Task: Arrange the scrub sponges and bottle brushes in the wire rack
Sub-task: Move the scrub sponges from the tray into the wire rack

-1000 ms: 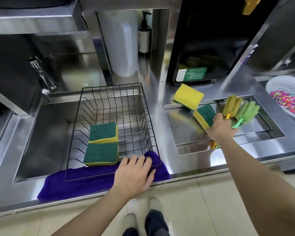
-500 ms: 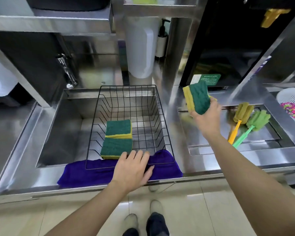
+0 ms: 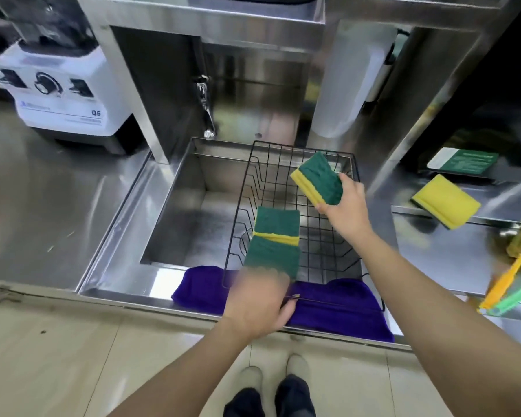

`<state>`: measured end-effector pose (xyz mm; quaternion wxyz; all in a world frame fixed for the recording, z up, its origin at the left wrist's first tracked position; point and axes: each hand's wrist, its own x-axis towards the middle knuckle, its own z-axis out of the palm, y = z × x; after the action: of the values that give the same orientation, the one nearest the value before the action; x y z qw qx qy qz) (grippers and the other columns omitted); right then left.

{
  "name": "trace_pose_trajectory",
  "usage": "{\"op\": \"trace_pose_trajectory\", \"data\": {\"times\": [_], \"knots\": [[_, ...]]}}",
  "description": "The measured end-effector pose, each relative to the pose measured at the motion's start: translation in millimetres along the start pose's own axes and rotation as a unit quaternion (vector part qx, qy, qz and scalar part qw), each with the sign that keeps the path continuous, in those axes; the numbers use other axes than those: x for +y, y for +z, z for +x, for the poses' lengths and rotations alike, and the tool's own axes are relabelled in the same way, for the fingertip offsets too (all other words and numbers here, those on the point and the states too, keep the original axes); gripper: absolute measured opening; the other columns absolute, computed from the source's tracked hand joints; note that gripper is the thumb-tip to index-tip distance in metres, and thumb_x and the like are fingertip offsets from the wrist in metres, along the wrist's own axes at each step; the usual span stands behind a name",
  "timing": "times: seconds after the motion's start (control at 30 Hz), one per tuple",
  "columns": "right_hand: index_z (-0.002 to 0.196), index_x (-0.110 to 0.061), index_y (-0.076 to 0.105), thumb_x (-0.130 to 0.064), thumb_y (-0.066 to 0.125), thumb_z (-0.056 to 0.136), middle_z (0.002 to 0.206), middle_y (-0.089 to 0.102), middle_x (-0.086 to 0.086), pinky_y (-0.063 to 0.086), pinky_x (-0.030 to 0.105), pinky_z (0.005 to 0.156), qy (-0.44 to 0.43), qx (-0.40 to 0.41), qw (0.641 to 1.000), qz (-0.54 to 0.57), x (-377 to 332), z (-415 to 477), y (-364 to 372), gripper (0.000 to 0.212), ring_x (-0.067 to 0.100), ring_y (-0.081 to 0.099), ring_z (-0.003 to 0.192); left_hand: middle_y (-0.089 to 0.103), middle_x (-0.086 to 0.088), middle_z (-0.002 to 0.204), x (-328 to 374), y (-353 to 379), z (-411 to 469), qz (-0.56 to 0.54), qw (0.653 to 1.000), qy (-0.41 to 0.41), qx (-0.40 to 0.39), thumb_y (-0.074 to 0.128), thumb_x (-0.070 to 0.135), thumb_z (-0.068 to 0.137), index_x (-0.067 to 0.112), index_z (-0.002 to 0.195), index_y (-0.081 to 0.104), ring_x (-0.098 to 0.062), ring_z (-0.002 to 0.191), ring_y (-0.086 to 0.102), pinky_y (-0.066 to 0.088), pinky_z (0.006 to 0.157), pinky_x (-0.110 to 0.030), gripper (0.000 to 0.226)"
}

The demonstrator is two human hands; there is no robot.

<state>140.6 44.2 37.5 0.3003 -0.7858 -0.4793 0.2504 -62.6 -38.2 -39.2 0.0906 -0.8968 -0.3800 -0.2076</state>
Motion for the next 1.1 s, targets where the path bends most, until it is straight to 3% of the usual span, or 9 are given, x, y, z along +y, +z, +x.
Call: {"op": "trace_pose_trajectory", "data": {"times": [0.1, 0.3, 0.47, 0.77, 1.1], "knots": [[0.145, -0.013, 0.030, -0.010, 0.068, 0.083, 0.139, 0.035, 0.013, 0.039, 0.040, 0.104, -0.008, -0.020, 0.999, -0.046, -2.8, 11.5, 15.4, 0.073, 0.032, 0.049, 0.121, 0.056, -0.002, 0.067, 0.0, 0.3, -0.8, -0.006, 1.000, 0.000, 0.002, 0.053, 0.044, 0.079, 0.013, 0.081, 0.061, -0.023, 0.060, 0.052, 0.041, 0.059, -0.032, 0.032], [0.145, -0.017, 0.031, -0.001, 0.061, 0.083, 0.143, 0.030, 0.012, 0.046, 0.041, 0.093, -0.054, -0.056, 0.986, -0.151, -6.0, 35.3, 41.9, 0.071, 0.035, 0.054, 0.113, 0.057, -0.001, 0.068, 0.1, 1.6, -1.5, -0.016, 1.000, -0.001, 0.007, 0.053, 0.044, 0.079, 0.015, 0.080, 0.061, -0.021, 0.061, 0.052, 0.043, 0.058, -0.032, 0.030], [0.144, -0.016, 0.033, 0.000, 0.061, 0.083, 0.146, 0.027, 0.014, 0.046, 0.043, 0.097, -0.064, -0.107, 0.974, -0.189, -6.4, 45.7, 57.1, 0.069, 0.036, 0.050, 0.120, 0.055, 0.000, 0.066, 0.4, 3.5, -0.7, -0.032, 0.999, -0.006, 0.022, 0.056, 0.041, 0.079, 0.015, 0.078, 0.059, -0.021, 0.060, 0.049, 0.039, 0.055, -0.030, 0.027], [0.149, -0.018, 0.026, 0.008, 0.041, 0.084, 0.160, 0.004, 0.012, 0.026, 0.033, 0.116, -0.050, -0.257, 0.939, -0.221, -10.7, 53.5, 59.2, 0.072, 0.031, 0.020, 0.145, 0.054, 0.001, 0.066, 0.8, 3.7, -0.2, -0.029, 0.999, -0.007, 0.023, 0.057, 0.042, 0.079, 0.016, 0.077, 0.058, -0.019, 0.060, 0.048, 0.037, 0.055, -0.030, 0.027], [0.138, -0.010, 0.047, 0.000, 0.049, 0.087, 0.148, 0.029, 0.013, 0.026, 0.028, 0.112, -0.014, -0.181, 0.973, -0.145, -1.3, 44.9, 39.6, 0.052, 0.027, 0.034, 0.137, 0.053, 0.001, 0.066, 6.7, -0.2, 4.8, -0.039, 0.999, 0.015, 0.031, 0.056, 0.043, 0.079, 0.015, 0.077, 0.056, -0.020, 0.059, 0.047, 0.037, 0.054, -0.030, 0.028]]}}
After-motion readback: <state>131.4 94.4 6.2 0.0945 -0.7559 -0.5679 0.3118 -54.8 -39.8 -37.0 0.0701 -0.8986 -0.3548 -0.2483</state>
